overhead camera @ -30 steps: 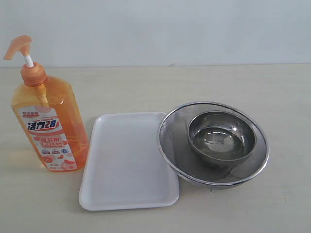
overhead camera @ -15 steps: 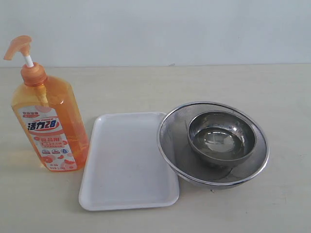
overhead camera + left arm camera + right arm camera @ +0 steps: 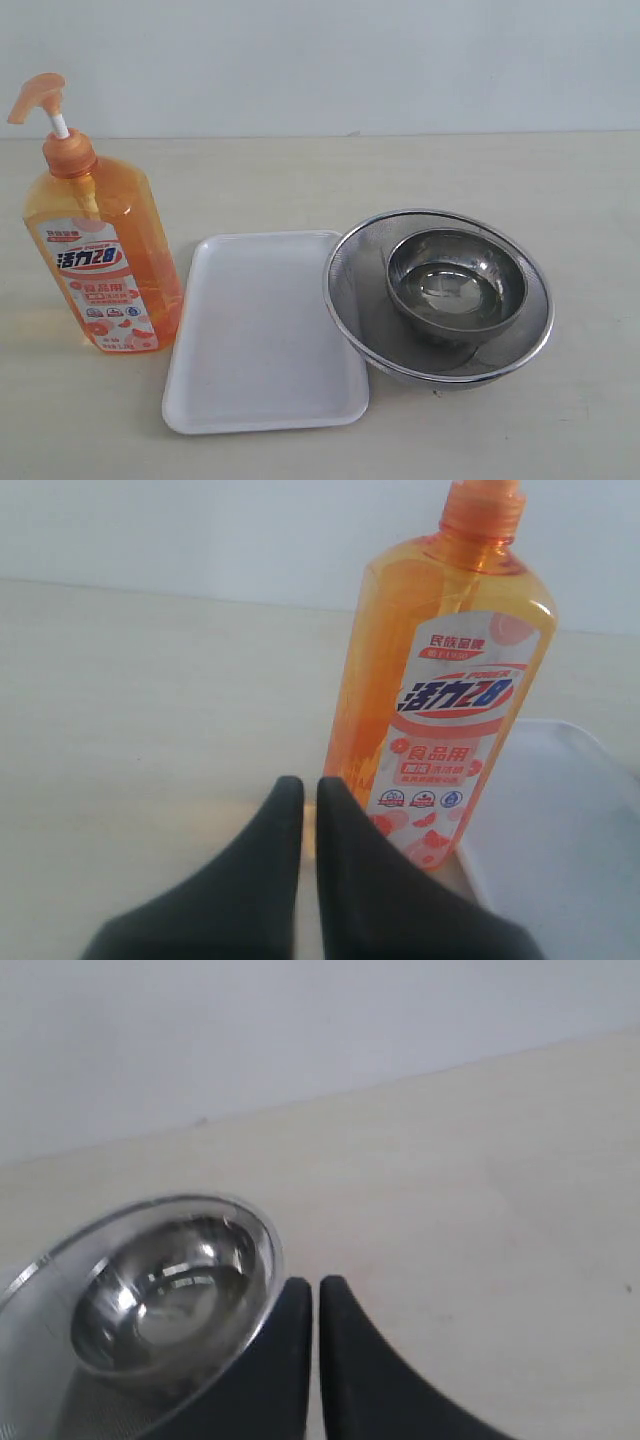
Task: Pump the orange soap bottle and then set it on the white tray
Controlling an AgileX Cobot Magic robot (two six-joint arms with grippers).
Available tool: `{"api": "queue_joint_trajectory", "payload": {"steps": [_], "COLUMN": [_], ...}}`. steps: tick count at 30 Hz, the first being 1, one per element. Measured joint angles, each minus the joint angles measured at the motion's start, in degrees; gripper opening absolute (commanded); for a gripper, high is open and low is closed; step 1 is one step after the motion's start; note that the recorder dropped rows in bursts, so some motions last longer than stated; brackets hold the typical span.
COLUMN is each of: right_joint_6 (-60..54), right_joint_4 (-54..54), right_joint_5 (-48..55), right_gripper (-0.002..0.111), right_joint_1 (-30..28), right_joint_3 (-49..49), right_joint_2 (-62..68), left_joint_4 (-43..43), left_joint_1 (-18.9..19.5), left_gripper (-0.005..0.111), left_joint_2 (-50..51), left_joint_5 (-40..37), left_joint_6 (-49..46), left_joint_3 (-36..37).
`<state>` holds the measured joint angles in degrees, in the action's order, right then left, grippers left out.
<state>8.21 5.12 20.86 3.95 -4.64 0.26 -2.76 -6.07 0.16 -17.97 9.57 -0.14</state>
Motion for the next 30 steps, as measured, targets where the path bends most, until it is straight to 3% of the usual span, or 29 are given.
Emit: {"api": "queue_joint_trajectory", "payload": {"steps": [4, 8, 23, 30], "right_joint_6": [0.00, 0.11, 0.71, -7.79], "right_joint_4": [2.84, 5.82, 17.35, 17.89], "right_joint_5": [3.94, 1.19, -14.36, -16.10], "right_gripper": [0.000, 0.000, 0.000, 0.000], "right_joint_1": [0.00, 0.00, 0.00, 0.44], "right_joint_3": [-10.64, -16.99, -17.56, -24.91], "right_joint_2": [-0.09, -0.13, 0.27, 17.13], "left_joint_4": [0.00, 0.00, 0.00, 0.00], "left_joint_1": [0.00, 0.00, 0.00, 0.00], "left_gripper": [0.005, 0.005, 0.005, 0.005], "left_joint_2": [0.00, 0.00, 0.00, 0.00], "left_joint_5": [0.00, 0.00, 0.00, 0.00], "left_joint_6": [0.00, 0.00, 0.00, 0.00], "left_joint_3": [0.00, 0.00, 0.00, 0.00]}}
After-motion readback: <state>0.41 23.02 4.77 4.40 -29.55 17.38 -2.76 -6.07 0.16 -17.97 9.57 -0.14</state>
